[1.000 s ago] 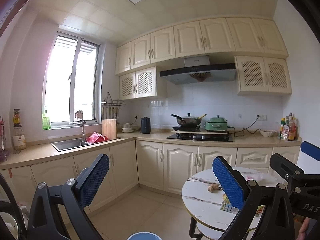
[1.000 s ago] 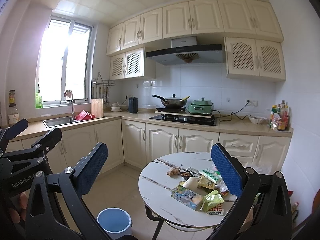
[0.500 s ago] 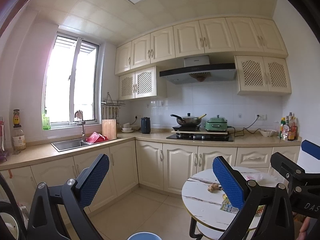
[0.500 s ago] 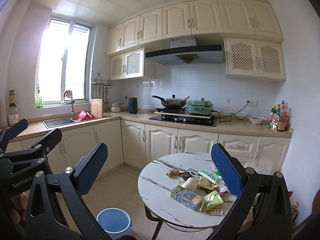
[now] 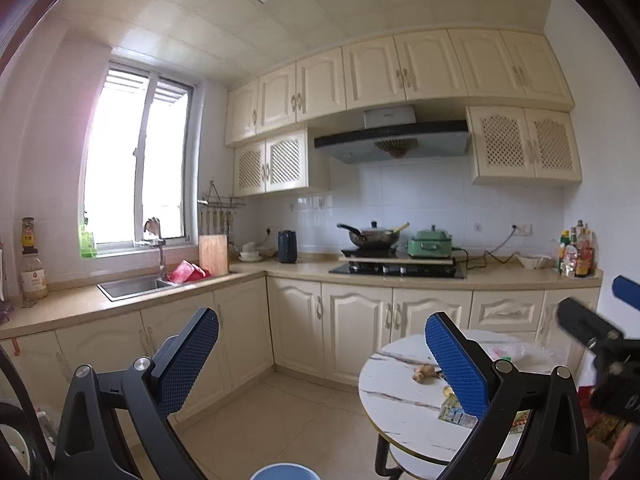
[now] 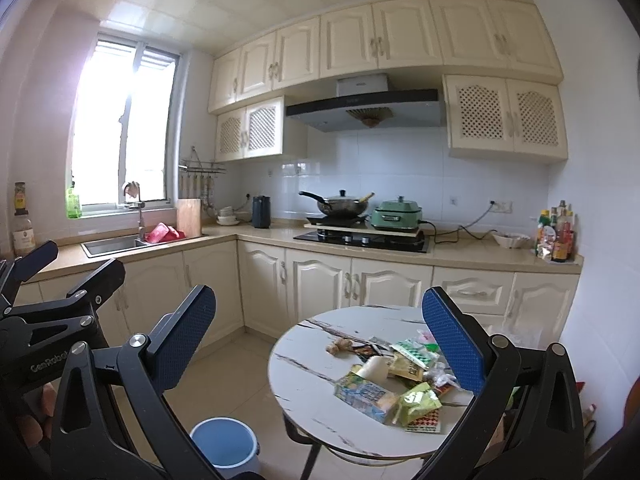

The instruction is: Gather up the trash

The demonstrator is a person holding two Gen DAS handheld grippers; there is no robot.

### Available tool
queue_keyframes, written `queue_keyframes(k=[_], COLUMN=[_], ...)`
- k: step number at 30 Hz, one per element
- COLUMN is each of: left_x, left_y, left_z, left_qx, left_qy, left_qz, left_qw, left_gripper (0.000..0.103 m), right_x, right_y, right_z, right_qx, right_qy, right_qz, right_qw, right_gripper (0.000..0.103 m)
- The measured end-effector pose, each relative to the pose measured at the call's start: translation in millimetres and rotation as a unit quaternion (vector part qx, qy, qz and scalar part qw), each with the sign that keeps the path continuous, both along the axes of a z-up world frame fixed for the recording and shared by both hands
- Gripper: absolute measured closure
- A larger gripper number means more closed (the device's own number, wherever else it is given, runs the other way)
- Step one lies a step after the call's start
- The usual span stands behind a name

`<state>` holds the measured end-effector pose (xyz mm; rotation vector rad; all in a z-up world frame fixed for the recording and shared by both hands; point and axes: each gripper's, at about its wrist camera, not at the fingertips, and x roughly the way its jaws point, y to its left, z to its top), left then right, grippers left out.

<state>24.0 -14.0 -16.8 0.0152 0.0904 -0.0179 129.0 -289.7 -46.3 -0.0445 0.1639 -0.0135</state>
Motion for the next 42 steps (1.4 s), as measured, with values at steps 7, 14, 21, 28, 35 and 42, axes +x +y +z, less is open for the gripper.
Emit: queue_keyframes(k=[7,14,21,28,35,42], left_x=[69.3,140.4,194.6,264.4,335.0,352.6], left_y=[-31.6,-92.9,-155.3,-214.0,-266.0,-278.3], left_z=[-48.1,-102.7,-138.5,-151.1,-176.7,-192.8], left_qx=[0.016,0.034,0.040,0.014,0.035,0.082], left_qy=[0.082,0.199,0.284,0.361,0.391,0.367], left_qz=[-0.038,-0.120,-0.163,-0.155,-0.127,-0.128], left_qw=[0.9958,0.9720,0.9439,0.9194,0.9109,0.9175], left_gripper=[0.001,0.001,0.001,0.001,0.001,0.001], right_x=[29.2,69.8,96.8,115.6,138.0,153.9], right_y=[-63.7,-135.3,-180.6,-207.5,-227.7,-227.7], right_z=[-35.7,-107.6,-175.8,-209.3,-231.2,-237.5], right_qx=[0.031,0.065,0.079,0.089,0.091,0.089], right_qy=[0.041,0.137,0.221,0.250,0.268,0.272], right_qz=[-0.060,-0.116,-0.140,-0.130,-0.118,-0.089], right_qw=[0.997,0.982,0.962,0.955,0.952,0.954], right_gripper=[0.000,0.000,0.000,0.000,0.000,0.000])
